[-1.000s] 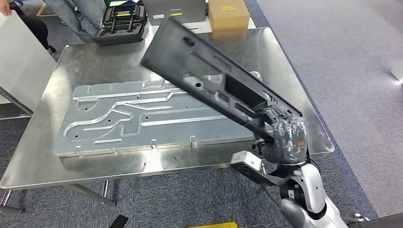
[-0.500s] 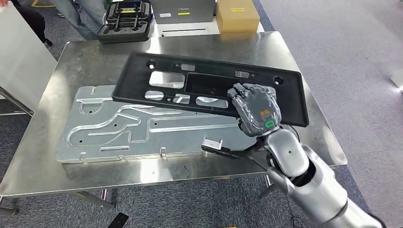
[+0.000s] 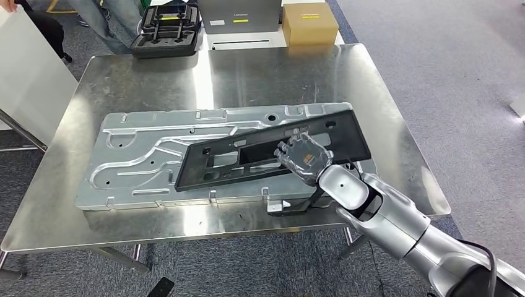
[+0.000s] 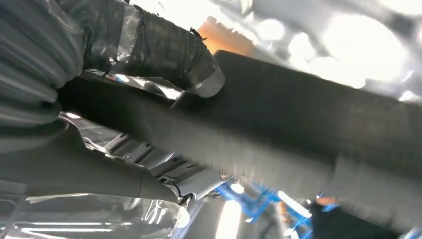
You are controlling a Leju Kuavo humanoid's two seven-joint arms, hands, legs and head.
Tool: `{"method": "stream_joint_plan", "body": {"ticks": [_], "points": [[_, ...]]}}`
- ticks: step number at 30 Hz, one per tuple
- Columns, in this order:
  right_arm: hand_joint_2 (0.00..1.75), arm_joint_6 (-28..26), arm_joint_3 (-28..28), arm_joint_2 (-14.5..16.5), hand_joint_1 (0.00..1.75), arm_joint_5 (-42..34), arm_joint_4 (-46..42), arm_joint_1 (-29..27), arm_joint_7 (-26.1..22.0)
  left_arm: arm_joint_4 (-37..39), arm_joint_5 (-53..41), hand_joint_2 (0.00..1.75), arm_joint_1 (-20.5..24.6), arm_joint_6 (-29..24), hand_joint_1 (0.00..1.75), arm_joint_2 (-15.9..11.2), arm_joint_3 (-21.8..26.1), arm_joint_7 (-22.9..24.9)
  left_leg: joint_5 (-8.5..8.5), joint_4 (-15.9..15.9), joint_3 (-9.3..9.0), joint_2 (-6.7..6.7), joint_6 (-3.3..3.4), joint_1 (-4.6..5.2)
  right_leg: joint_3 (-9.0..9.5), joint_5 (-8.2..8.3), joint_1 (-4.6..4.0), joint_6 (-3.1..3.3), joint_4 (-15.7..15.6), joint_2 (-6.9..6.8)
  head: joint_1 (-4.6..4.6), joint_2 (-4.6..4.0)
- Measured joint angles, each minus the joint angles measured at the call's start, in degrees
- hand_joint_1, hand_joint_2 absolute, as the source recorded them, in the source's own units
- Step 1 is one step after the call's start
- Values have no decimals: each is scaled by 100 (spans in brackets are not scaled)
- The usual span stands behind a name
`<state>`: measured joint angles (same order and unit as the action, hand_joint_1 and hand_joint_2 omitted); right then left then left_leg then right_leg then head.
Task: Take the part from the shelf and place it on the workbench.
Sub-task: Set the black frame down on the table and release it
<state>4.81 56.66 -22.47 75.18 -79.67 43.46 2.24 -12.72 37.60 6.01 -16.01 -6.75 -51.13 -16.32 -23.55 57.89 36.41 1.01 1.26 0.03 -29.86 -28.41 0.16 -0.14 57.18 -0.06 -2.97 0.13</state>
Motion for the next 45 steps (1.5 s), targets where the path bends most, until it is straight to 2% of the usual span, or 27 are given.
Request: {"method": "stream_joint_plan", "body": {"ticks": [6,10,13,17,28,33,37,40,41,42,45], "points": [[175,360,433,-145,175,-21,303,105,-241,1,49,175,-14,-9,0,-3,-39,53,0,-17,-30,-5,-1,-4,8,-1,1,1,0,7,-2,0],[0,472,599,-276,0,-68,354,197,-245,0,58,175,-19,-10,0,-7,-56,60,-1,-28,-55,-4,-3,-4,25,-8,2,-2,-2,8,-2,0],[0,587,698,-379,0,-82,400,196,-262,0,33,175,-26,0,0,-9,-64,43,-1,-31,-58,-4,-3,-3,29,-8,0,-1,-2,8,0,0],[0,650,792,-468,0,-91,440,177,-273,0,-4,0,-23,-49,0,-9,-87,16,-2,-33,-65,-14,-4,-3,32,-7,1,-2,-3,23,-2,0],[0,484,835,-690,0,-343,491,101,189,0,38,0,-29,-132,0,-17,-102,44,-3,-35,-85,-18,-6,-4,48,-5,0,-3,-7,26,-2,0],[0,-472,430,-964,0,-690,409,-240,897,1,86,0,-50,-105,0,-21,-102,72,-1,-33,-84,-10,-4,-2,53,-5,1,-4,-8,15,-1,0],[0,-948,-140,-1242,0,-677,78,-519,1112,1,84,0,-59,-108,0,-31,-102,105,-9,-26,-79,-11,1,3,58,-1,12,-10,-21,23,0,0],[0,-1415,-570,-1396,0,-539,-255,-775,1281,1,82,0,-59,-95,0,-45,-103,125,45,-141,-144,-18,104,4,106,26,33,-85,-103,29,-4,0],[0,-1552,-734,-1448,0,-521,-392,-854,1324,0,82,0,-58,-82,0,-48,-105,125,98,-247,-197,-30,142,-12,103,-20,28,-110,-69,29,-1,0],[0,-1657,-893,-1501,0,-515,-526,-923,1354,0,83,0,-53,-69,0,-45,-108,119,151,-350,-243,-45,161,-36,52,-133,27,-124,58,31,7,0],[0,-1915,-1360,-1624,0,-515,-933,-1166,1389,0,85,0,-37,-27,0,-39,-126,81,205,-439,-268,-62,172,-80,-400,-665,83,-192,1044,31,17,0]]}}
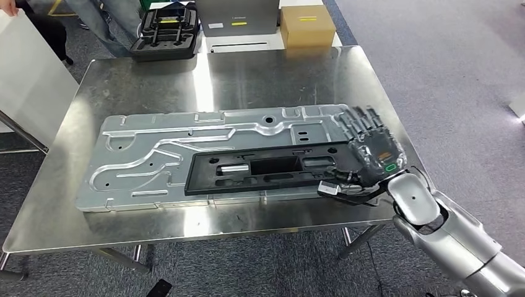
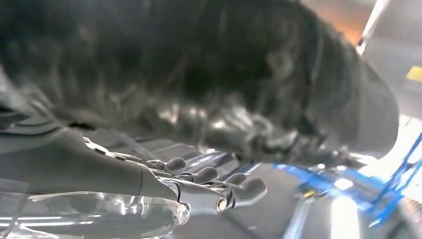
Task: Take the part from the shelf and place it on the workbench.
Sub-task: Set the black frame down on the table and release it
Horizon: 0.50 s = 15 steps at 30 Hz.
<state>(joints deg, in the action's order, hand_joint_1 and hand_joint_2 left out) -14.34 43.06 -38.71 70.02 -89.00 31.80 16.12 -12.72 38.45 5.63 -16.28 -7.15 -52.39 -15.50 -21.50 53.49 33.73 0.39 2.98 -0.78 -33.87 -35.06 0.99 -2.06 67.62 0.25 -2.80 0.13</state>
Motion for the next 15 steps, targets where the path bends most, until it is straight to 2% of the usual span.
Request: {"method": "stream_joint_plan", "body": {"ticks": [1,2,3,4,5,6,7,10,11,12,13,15], "points": [[0,-54,-147,-21,0,14,-141,-101,-19,0,4,0,1,23,0,1,-7,-9,-1,16,13,-2,-11,-22,-115,-57,38,-43,250,-1,-1,0],[0,-81,-276,-30,0,38,-274,-184,-50,0,14,0,3,47,0,4,-13,-13,-7,46,34,-3,-36,-53,-136,9,85,-94,294,-3,-2,0],[0,-88,-395,-33,0,71,-408,-239,-86,0,26,0,6,72,0,7,-15,-14,-19,96,65,-3,-79,-93,-53,175,139,-155,122,-7,-1,0],[0,-85,-504,-34,0,106,-543,-269,-115,0,40,0,10,96,0,12,-16,-15,-41,170,110,-3,-141,-140,116,382,202,-228,-225,-12,0,0],[0,-75,-596,-30,0,137,-664,-285,-137,3,53,0,17,113,0,2,-17,-14,-65,253,168,6,-218,-165,273,517,233,-296,-532,5,6,0],[0,-66,-669,-26,0,164,-786,-295,-154,4,64,0,21,128,0,-3,-19,-13,-85,340,223,15,-293,-188,363,622,246,-313,-728,36,15,0],[0,-61,-722,-22,0,185,-899,-310,-167,6,78,0,23,140,0,-7,-20,-11,-94,419,276,33,-359,-189,384,634,248,-284,-818,67,18,0],[0,-116,-806,20,0,227,-1227,-373,-217,7,102,0,13,168,0,7,-24,2,-34,509,408,75,-473,-189,193,617,227,-48,-682,95,-11,0],[0,-156,-827,48,0,231,-1330,-392,-231,7,104,0,10,174,0,9,-25,9,-95,564,465,58,-487,-197,130,652,217,20,-650,85,-30,0],[0,-195,-846,73,0,233,-1426,-406,-240,7,106,0,9,177,0,9,-26,15,-254,716,541,33,-491,-203,69,694,204,84,-643,72,-38,0],[0,-230,-858,98,0,233,-1514,-420,-243,7,108,0,11,179,0,9,-26,19,-496,975,637,7,-481,-198,8,742,185,142,-645,61,-48,0],[0,-298,-869,154,0,234,-1669,-469,-247,7,110,0,23,181,0,9,-26,22,-1027,1701,833,-15,-439,-158,-106,833,120,218,-648,37,-57,0]]}}
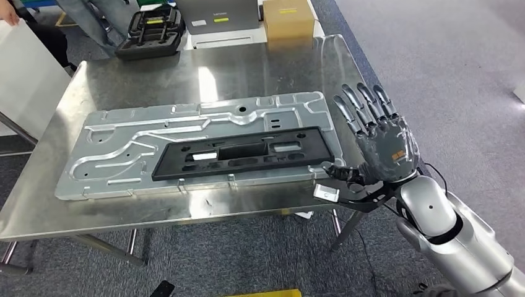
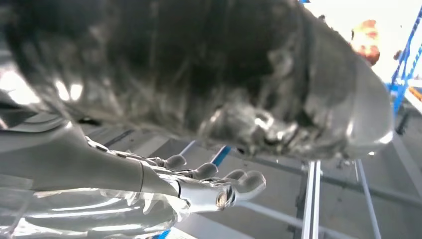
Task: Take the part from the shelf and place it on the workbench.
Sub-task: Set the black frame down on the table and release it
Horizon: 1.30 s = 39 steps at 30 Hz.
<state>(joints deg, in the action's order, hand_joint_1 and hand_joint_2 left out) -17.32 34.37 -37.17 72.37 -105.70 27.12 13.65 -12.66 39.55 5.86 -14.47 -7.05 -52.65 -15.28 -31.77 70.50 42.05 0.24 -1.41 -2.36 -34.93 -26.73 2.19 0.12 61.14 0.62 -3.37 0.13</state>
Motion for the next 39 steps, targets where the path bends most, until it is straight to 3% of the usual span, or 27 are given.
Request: {"method": "stream_joint_plan", "body": {"ticks": [1,2,3,5,7,8,10,12,13,15,16,17,18,20,21,23,26,27,28,30,31,32,34,35,36,38,39], "points": [[0,-44,-2,34,0,0,-67,-35,-6,0,2,0,6,0,0,1,0,1,-141,286,36,0,34,32,-58,44,-45,27,0,-11,-5,0],[0,-86,-3,69,0,2,-129,-73,-13,0,4,0,10,0,0,3,0,4,-173,417,-6,1,85,73,-115,88,-96,52,0,-20,-5,0],[0,-126,-3,98,0,11,-191,-108,-18,0,9,0,12,-1,0,4,0,11,-110,352,-144,3,160,123,-169,131,-150,73,0,-24,-5,0],[0,-204,-12,140,0,43,-314,-172,-9,0,25,0,22,-8,0,-3,0,30,74,-288,-664,4,400,262,-254,216,-232,109,-2,-28,-1,0],[0,-287,-32,180,0,69,-424,-240,11,-1,46,0,37,-18,0,-18,0,48,125,-951,-1112,-33,598,372,-283,299,-259,107,-36,-43,17,0],[0,-316,-40,200,0,74,-463,-273,17,-2,54,0,46,-20,0,-24,-1,51,123,-1128,-1203,-49,650,407,-279,343,-239,89,-64,-55,21,0],[0,-337,-49,229,0,77,-523,-324,18,-2,60,0,54,-24,0,-22,-2,57,267,-1310,-1227,-60,668,425,-264,447,-211,30,-157,-67,13,0],[0,-341,-68,246,0,77,-575,-361,18,-2,62,0,59,-27,0,-16,-2,63,477,-1547,-1243,-82,656,397,-304,351,-213,-23,-136,-57,18,0],[0,-346,-82,250,0,85,-596,-375,19,-2,65,0,59,-27,0,-13,-2,64,591,-1651,-1229,-95,638,370,-355,147,-215,-49,19,-52,28,0],[0,-346,-109,256,0,211,-626,-421,20,-2,81,0,60,-25,0,-5,-2,68,730,-1695,-1115,-109,604,345,-478,-400,-171,-121,618,-51,47,0],[0,-331,-119,257,0,336,-646,-467,20,-2,95,0,58,-23,0,2,-2,72,779,-1672,-1036,-111,578,330,-512,-561,-139,-165,924,-52,48,0],[0,-304,-126,257,0,487,-672,-531,21,-2,110,0,55,-21,0,9,-2,76,815,-1632,-947,-112,549,310,-491,-588,-107,-214,1120,-53,46,0],[0,-272,-130,257,0,630,-703,-605,28,-2,130,0,53,-19,0,17,-2,80,847,-1576,-847,-112,518,283,-393,-497,-73,-266,1151,-55,47,0],[0,-241,-137,257,0,838,-770,-769,75,-2,176,0,51,-17,0,28,-2,95,889,-1399,-623,-110,444,220,37,-258,5,-383,701,-62,49,0],[0,-266,-144,260,0,897,-805,-859,120,-2,206,0,50,-20,0,29,-2,108,899,-1291,-508,-104,401,201,287,-258,13,-420,344,-65,54,0],[0,-471,-191,273,0,889,-862,-1112,254,-1,276,0,42,-32,0,28,-2,148,934,-1131,-364,-87,307,194,531,-380,1,-364,-77,-57,53,0],[0,-1245,-315,342,0,488,-868,-1666,465,0,425,0,6,-71,0,43,-2,197,1000,-1080,-301,-47,192,176,450,-351,-29,-146,-106,-62,47,0],[0,-1545,-360,387,0,195,-851,-1866,451,0,484,0,-9,-94,0,49,-1,202,891,-1012,-262,-39,159,161,404,-295,-29,-86,-113,-75,39,0],[0,-1816,-420,464,0,-232,-823,-2074,319,0,558,0,-21,-128,0,53,4,199,670,-849,-205,-36,129,151,345,-229,-18,-32,-124,-87,31,0],[0,-2124,-631,736,0,-1370,-688,-2515,-330,0,718,0,-28,-209,0,66,31,189,52,-269,-78,-38,81,143,191,-96,-20,20,-132,-96,14,0],[0,-2179,-779,928,0,-1988,-552,-2737,-804,0,799,0,-27,-255,0,77,53,183,-164,52,-48,-37,67,142,110,-31,-25,28,-129,-101,12,0],[0,-2194,-941,1131,0,-2541,-364,-2939,-1300,0,877,0,-26,-301,0,91,77,181,-236,284,-69,-37,63,142,23,33,-31,29,-124,-105,11,0],[0,-2195,-1282,1541,0,-3376,142,-3247,-2181,0,1019,0,-25,-395,0,129,129,181,-26,306,-331,-34,91,146,-151,163,-41,21,-105,-106,9,0],[0,-2195,-1454,1730,0,-3736,427,-3356,-2483,-1,1088,0,-19,-441,0,148,159,181,123,53,-597,-28,126,153,-235,228,-46,11,-98,-103,8,0],[0,-2194,-1602,1898,0,-4126,710,-3437,-2691,-1,1154,0,-7,-489,0,163,191,181,166,-327,-908,-17,172,166,-296,289,-49,-4,-94,-100,9,0],[0,-2190,-1780,2181,0,-5208,1356,-3523,-2980,-1,1299,0,18,-607,0,197,274,190,56,-1092,-1422,4,243,207,-353,411,-51,-64,-122,-97,15,0],[0,-2189,-1809,2295,0,-5727,1716,-3532,-3132,0,1368,0,26,-673,0,214,320,205,-9,-1301,-1526,9,266,230,-352,476,-45,-102,-155,-98,9,0]]}}
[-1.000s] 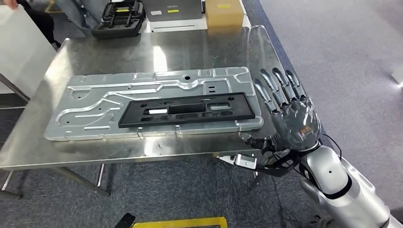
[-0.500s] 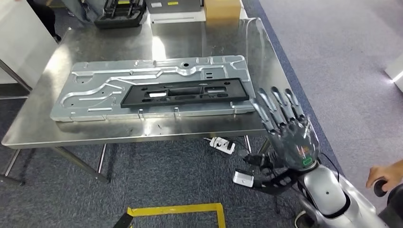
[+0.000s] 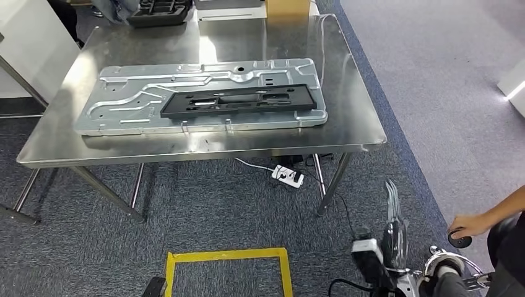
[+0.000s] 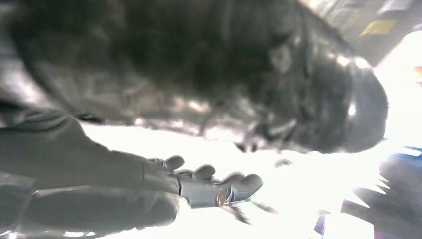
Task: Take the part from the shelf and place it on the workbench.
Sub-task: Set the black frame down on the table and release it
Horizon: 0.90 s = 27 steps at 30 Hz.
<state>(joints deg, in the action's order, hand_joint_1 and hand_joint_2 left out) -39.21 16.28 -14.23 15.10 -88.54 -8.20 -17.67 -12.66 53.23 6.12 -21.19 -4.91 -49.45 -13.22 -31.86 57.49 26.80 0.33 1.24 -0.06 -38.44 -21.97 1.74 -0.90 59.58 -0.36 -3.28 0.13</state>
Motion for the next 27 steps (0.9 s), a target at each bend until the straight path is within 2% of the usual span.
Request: {"method": "stream_joint_plan", "body": {"ticks": [2,3,4,5,6,7,8,9,10,11,12,13,14,15,16,17,18,19,20,22,23,24,25,26,27], "points": [[0,-1,-13,191,0,-720,770,7,-320,0,119,0,-4,-125,0,43,84,68,95,-124,17,-14,48,14,8,120,15,-81,-81,6,-10,0],[0,2,-6,273,0,-949,1144,26,-475,0,167,0,-6,-175,0,66,114,116,181,-166,57,-30,89,9,-13,72,15,-106,-70,11,-13,0],[0,19,14,357,0,-1189,1534,66,-626,0,212,0,-7,-224,0,87,141,172,279,-207,117,-51,142,1,-59,-109,13,-118,40,16,2,0],[0,73,48,444,0,-1480,1937,128,-776,0,255,0,-7,-265,0,105,168,231,372,-234,190,-72,185,-4,-127,-404,12,-117,270,20,19,0],[0,164,86,535,0,-1814,2370,205,-918,0,298,0,-7,-303,0,119,194,290,452,-237,280,-84,219,12,-200,-737,3,-114,588,21,33,0],[0,294,119,624,0,-2146,2797,292,-1025,0,344,0,-8,-340,0,127,220,343,531,-227,382,-93,238,28,-262,-993,0,-114,958,22,45,0],[0,455,139,704,0,-2448,3200,376,-1083,0,391,0,-10,-365,0,139,243,385,603,-207,490,-97,239,43,-283,-1091,-4,-117,1272,22,48,0],[0,635,148,779,0,-2698,3579,457,-1069,0,439,0,-12,-385,0,152,269,421,673,-177,609,-101,235,56,-235,-1032,-7,-119,1453,23,46,0],[0,827,153,850,0,-2903,3939,539,-988,0,489,0,-12,-402,0,165,298,454,734,-135,732,-103,225,63,-105,-877,-10,-116,1463,22,47,0],[0,1021,156,915,0,-3070,4274,622,-846,0,535,0,-12,-418,0,176,325,490,785,-79,852,-103,209,66,126,-721,-11,-106,1275,21,47,0],[0,1203,157,970,0,-3201,4567,705,-660,0,573,0,-11,-435,0,184,347,534,826,-8,962,-104,189,69,432,-682,-15,-91,923,19,47,0],[0,1365,157,1014,0,-3296,4821,786,-453,0,600,0,-11,-451,0,190,362,579,857,67,1053,-107,164,76,734,-749,-28,-72,505,21,44,0],[0,1494,158,1053,0,-3366,5053,857,-259,0,617,0,-12,-463,0,192,378,621,890,126,1113,-111,133,80,945,-853,-43,-52,173,22,37,0],[0,1587,159,1084,0,-3415,5268,916,-105,0,632,0,-12,-470,0,193,397,655,927,161,1144,-116,100,79,1056,-953,-59,-27,-35,23,32,0],[0,1646,159,1114,0,-3449,5474,959,4,0,644,0,-14,-473,0,194,419,674,971,168,1157,-118,63,75,1072,-967,-76,3,-113,25,33,0],[0,1677,160,1150,0,-3467,5665,990,61,1,655,0,-21,-476,0,189,442,685,1012,163,1164,-114,25,63,1028,-915,-71,45,-108,16,38,0],[0,1692,159,1178,0,-3477,5842,1023,92,2,661,0,-30,-477,0,185,462,692,967,191,1192,-104,-15,49,985,-850,-64,90,-117,7,44,0],[0,1704,159,1208,0,-3485,5999,1054,115,3,666,0,-43,-478,0,182,478,697,810,288,1241,-94,-58,37,924,-775,-54,138,-132,0,43,0],[0,1728,158,1234,0,-3496,6145,1087,152,4,669,0,-55,-476,0,181,492,701,543,484,1306,-85,-100,18,844,-694,-42,174,-142,-5,33,0],[0,1803,157,1270,0,-3558,6395,1136,289,4,676,0,-62,-457,0,186,517,698,-74,1092,1422,-80,-176,-21,662,-548,-45,201,-140,2,15,0],[0,1854,156,1285,0,-3606,6501,1146,378,4,677,0,-60,-438,0,187,532,688,-226,1395,1434,-80,-202,-38,567,-474,-47,191,-132,3,13,0],[0,1907,152,1302,0,-3659,6600,1150,459,4,680,0,-57,-414,0,187,550,676,-222,1589,1390,-80,-218,-49,466,-401,-45,179,-120,1,14,0],[0,1964,144,1317,0,-3708,6688,1154,521,4,683,0,-57,-389,0,187,571,664,-93,1630,1269,-80,-224,-56,361,-330,-41,163,-101,-1,13,0],[0,2020,136,1331,0,-3748,6766,1162,565,4,685,0,-55,-363,0,186,590,655,79,1495,1062,-79,-221,-60,261,-262,-35,144,-81,-1,13,0],[0,2078,129,1342,0,-3776,6832,1174,594,4,685,0,-49,-339,0,186,603,646,181,1179,762,-72,-208,-62,175,-199,-29,121,-61,-1,12,0]]}}
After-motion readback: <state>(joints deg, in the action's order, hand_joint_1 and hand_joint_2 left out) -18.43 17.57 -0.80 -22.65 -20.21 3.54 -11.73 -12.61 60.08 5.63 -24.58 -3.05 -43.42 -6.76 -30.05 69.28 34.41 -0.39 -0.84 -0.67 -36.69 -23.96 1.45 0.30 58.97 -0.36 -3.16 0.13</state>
